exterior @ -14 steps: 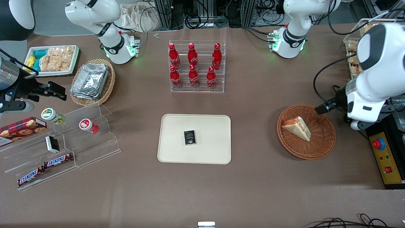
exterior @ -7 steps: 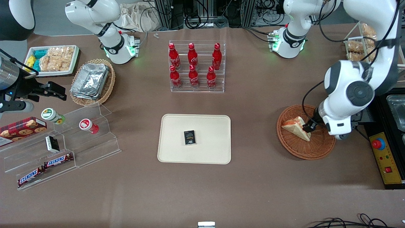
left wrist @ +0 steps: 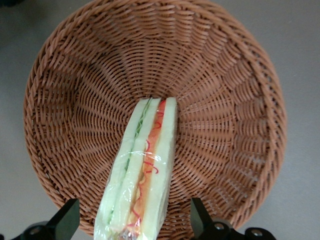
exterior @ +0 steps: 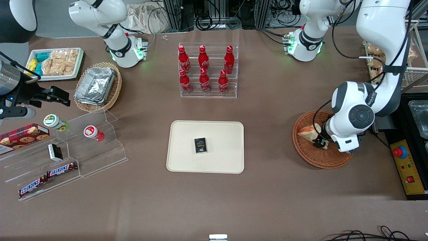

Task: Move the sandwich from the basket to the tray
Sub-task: 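Lower the left gripper and close it on the wrapped sandwich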

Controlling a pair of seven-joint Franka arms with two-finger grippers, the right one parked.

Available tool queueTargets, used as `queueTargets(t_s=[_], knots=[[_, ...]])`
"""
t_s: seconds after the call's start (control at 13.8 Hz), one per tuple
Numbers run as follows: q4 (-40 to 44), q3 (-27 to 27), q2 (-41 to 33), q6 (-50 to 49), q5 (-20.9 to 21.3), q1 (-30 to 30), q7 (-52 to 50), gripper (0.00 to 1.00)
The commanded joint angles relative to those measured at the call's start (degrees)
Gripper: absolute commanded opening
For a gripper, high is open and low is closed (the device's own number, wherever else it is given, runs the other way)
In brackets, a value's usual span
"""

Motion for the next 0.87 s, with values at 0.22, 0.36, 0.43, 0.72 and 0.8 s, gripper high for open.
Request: queueTargets(t_s=[0.22,0.36,0.43,0.72,0.8], knots=[[-6.6,0.2,-0.8,6.0,2.5,0.4,-2.0,1.00],[-7.7,0.2,-0.3,8.2,2.5,0.4,-2.1,1.00],[-7.4,0.2,0.0,8.3,2.4,0.4,-2.0,0.98],[-5.2,0.1,1.7,8.3,2.6,0.2,-7.4,0.00],[-4.6,0.1,1.9,8.2,2.7,-0.3,-7.5,0.00]])
